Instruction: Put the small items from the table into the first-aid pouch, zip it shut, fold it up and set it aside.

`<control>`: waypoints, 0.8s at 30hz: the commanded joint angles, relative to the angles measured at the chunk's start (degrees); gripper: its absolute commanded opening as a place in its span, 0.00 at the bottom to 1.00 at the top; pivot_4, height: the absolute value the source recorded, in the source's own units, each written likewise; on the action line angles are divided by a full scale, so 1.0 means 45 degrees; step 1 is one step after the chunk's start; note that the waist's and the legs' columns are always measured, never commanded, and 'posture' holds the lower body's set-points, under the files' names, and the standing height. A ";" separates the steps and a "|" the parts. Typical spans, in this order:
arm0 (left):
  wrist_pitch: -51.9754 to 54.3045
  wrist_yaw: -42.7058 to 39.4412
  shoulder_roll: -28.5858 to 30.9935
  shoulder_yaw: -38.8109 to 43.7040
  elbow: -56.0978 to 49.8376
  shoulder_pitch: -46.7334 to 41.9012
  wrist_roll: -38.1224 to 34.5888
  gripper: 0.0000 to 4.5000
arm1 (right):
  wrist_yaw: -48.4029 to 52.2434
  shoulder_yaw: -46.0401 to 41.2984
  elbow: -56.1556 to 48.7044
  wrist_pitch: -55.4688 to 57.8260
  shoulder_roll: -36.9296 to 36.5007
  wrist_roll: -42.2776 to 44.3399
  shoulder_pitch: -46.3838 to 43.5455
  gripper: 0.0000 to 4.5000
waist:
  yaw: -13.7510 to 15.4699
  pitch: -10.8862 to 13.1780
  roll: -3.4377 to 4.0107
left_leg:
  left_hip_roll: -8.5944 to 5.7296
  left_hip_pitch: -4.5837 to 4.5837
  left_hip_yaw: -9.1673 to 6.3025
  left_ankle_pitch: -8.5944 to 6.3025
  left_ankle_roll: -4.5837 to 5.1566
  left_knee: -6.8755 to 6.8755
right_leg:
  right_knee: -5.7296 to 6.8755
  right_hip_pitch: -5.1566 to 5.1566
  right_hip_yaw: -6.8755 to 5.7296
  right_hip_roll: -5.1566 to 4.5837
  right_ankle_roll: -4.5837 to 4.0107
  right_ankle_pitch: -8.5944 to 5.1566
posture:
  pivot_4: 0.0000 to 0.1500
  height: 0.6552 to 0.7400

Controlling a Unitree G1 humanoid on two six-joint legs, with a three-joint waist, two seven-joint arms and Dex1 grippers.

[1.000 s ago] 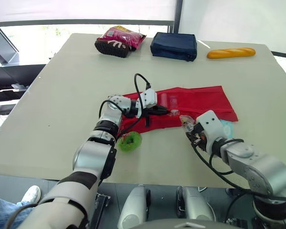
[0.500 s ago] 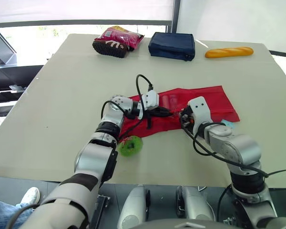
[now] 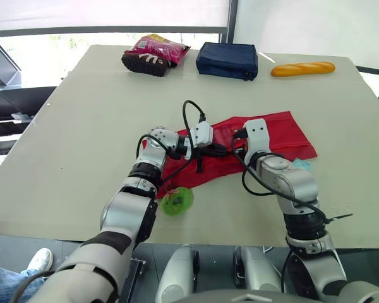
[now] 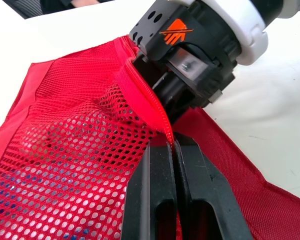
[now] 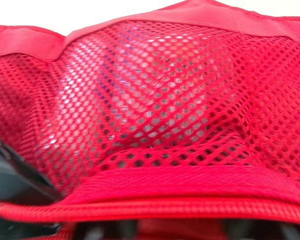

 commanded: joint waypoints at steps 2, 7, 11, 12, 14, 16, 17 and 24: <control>0.0004 0.0042 0.0021 -0.0053 -0.0239 -0.0149 -0.0177 0.00 | 0.0392 0.0157 -0.1494 0.0362 -0.0210 0.0160 0.0484 0.94 | 0.0016 0.0000 0.0000 | 0.0001 -0.0003 -0.0003 0.0000 0.0000 -0.0001 | 0.0002 -0.0002 -0.0001 0.0001 0.0000 0.0000 | 1.00 0.72; -0.0027 0.0232 0.0103 -0.0019 -0.0018 -0.0297 -0.0139 0.00 | 0.1262 0.0197 -0.3317 0.1643 -0.0779 0.0839 0.1379 0.99 | -0.0002 -0.0001 0.0002 | 0.0002 -0.0003 -0.0005 0.0000 0.0000 0.0000 | -0.0001 -0.0002 -0.0001 0.0002 0.0000 0.0000 | 1.00 0.72; -0.0069 0.0318 0.0121 -0.0052 0.0085 -0.0348 -0.0123 0.00 | 0.2029 0.0313 -0.4137 0.2018 -0.1266 0.1379 0.1868 0.99 | -0.0041 0.0000 0.0002 | 0.0008 0.0006 -0.0004 0.0000 0.0000 -0.0002 | 0.0010 -0.0004 0.0002 0.0007 0.0000 -0.0001 | 1.00 0.72; -0.0081 0.0324 0.0123 -0.0063 0.0105 -0.0358 -0.0118 0.00 | 0.2193 0.0331 -0.4266 0.2039 -0.1359 0.1499 0.1941 0.99 | -0.0035 0.0000 0.0002 | 0.0009 0.0007 -0.0004 0.0000 0.0000 -0.0002 | 0.0012 -0.0004 0.0001 0.0008 0.0000 -0.0001 | 1.00 0.72; -0.0105 0.0332 0.0122 -0.0079 0.0165 -0.0408 -0.0103 0.00 | 0.2641 0.0320 -0.4634 0.2071 -0.1612 0.1867 0.2075 0.99 | -0.0026 -0.0001 0.0002 | 0.0008 0.0007 -0.0005 0.0000 0.0000 -0.0001 | 0.0011 -0.0004 0.0002 0.0008 0.0000 -0.0001 | 1.00 0.72; -0.0136 0.0323 0.0132 -0.0088 0.0216 -0.0460 -0.0092 0.00 | 0.3388 0.0303 -0.5293 0.1800 -0.2081 0.2380 0.2338 0.99 | -0.0015 -0.0001 0.0002 | 0.0008 0.0003 -0.0005 0.0000 0.0000 -0.0002 | 0.0006 -0.0004 0.0000 0.0007 0.0000 -0.0001 | 1.00 0.72; -0.0146 0.0315 0.0139 -0.0089 0.0237 -0.0481 -0.0092 0.00 | 0.3738 0.0270 -0.5613 0.1563 -0.2306 0.2618 0.2492 0.99 | -0.0009 -0.0001 0.0002 | 0.0007 0.0001 -0.0005 0.0000 0.0000 -0.0002 | 0.0002 -0.0004 0.0001 0.0007 0.0000 -0.0001 | 1.00 0.72; -0.0275 -0.0598 0.0522 -0.0053 0.0017 -0.0232 -0.0380 0.00 | 0.6385 -0.1373 -0.7783 -0.3539 -0.4431 0.2944 0.5668 0.99 | -0.0009 0.0001 -0.0002 | 0.0000 -0.0002 -0.0007 -0.0001 0.0001 -0.0001 | -0.0007 0.0001 -0.0003 0.0002 0.0004 -0.0003 | 1.00 0.72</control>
